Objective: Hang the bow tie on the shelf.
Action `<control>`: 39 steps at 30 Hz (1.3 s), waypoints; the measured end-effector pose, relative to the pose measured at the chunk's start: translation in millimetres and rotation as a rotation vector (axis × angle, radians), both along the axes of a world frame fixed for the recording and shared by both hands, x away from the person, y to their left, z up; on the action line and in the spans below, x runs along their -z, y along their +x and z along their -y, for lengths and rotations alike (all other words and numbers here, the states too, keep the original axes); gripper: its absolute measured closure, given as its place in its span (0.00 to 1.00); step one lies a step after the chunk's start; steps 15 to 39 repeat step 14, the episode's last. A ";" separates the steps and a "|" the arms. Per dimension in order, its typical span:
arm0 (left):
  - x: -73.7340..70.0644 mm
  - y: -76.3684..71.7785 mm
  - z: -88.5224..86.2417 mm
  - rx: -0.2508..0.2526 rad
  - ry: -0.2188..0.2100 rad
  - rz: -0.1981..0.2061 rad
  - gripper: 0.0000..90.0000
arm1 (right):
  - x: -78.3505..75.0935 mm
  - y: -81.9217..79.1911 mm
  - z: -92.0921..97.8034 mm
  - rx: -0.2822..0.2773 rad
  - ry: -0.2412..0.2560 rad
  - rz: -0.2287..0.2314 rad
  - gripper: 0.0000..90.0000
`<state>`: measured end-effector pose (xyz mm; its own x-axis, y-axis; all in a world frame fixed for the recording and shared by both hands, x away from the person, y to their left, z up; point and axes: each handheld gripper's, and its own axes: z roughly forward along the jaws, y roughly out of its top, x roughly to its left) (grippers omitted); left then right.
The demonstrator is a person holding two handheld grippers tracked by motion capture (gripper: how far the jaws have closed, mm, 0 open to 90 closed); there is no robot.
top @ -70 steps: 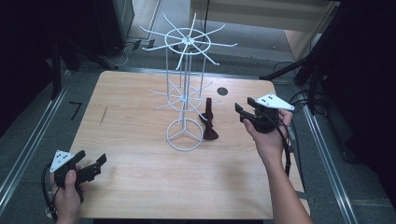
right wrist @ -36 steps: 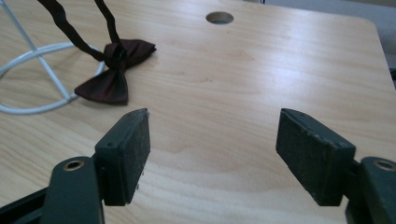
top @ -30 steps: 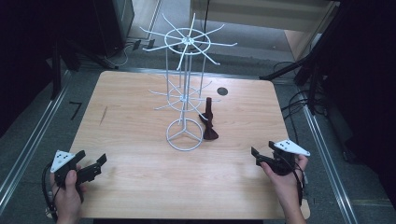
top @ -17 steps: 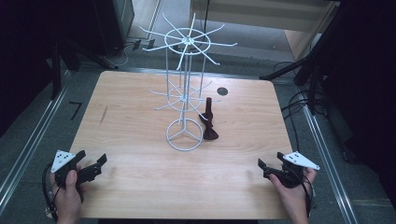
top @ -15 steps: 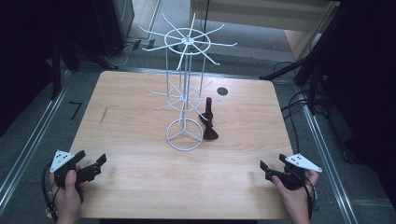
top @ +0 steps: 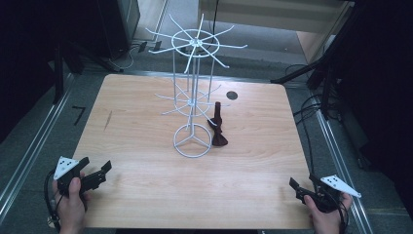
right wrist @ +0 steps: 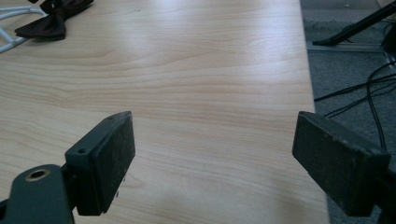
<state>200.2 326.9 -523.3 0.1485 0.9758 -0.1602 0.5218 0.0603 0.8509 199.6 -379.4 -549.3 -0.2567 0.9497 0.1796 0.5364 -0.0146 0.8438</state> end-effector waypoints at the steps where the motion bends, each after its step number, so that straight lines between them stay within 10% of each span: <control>1: 0.0 0.1 0.2 -0.001 0.002 -0.001 0.16 | 0.3 -0.1 0.4 0.002 0.003 -0.001 0.15; 39: 0.1 0.4 0.5 -0.005 0.006 -0.004 0.16 | 2.6 -1.6 1.5 0.013 0.027 0.000 0.15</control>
